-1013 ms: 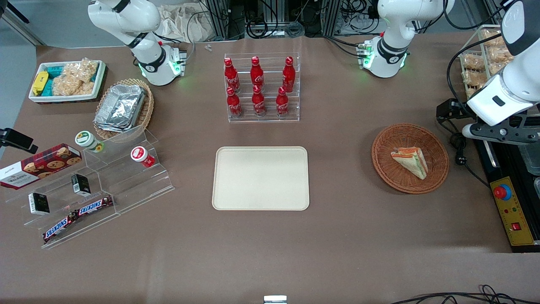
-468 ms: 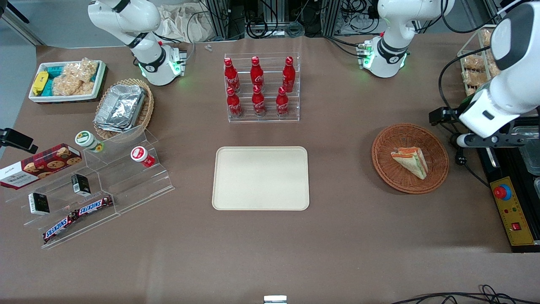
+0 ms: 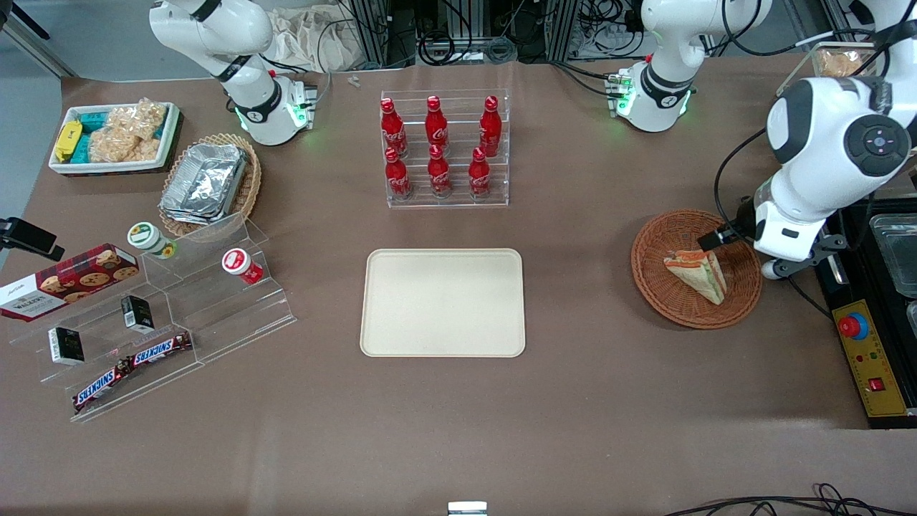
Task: Place sandwich from basket to tray
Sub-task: 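Lower the open left gripper over the sandwich in the wicker basket, then close the left gripper on the wrapped sandwich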
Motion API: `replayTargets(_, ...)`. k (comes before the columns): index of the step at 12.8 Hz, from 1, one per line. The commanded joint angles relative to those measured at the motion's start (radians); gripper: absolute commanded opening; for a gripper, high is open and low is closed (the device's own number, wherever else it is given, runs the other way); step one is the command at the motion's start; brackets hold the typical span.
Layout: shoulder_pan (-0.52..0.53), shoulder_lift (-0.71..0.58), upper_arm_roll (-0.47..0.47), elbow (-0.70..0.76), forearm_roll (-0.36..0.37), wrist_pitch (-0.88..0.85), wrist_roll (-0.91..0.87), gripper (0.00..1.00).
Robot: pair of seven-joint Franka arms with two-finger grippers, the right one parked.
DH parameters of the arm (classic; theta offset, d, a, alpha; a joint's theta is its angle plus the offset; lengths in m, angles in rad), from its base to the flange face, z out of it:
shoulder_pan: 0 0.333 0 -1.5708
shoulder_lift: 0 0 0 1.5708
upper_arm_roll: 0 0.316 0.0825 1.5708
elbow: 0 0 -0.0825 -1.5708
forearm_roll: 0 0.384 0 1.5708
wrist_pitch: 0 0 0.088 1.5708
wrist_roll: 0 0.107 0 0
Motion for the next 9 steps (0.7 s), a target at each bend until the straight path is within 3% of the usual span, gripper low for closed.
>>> replayTargets(1, 0.010, 0.081, 0.001, -0.025, 0.008, 0.113, -0.242, 1.00)
replayTargets(4, 0.023, 0.169, 0.026, -0.026, 0.007, 0.185, -0.370, 1.00)
replayTargets(9, 0.034, 0.218, 0.056, -0.032, 0.007, 0.205, -0.393, 1.00)
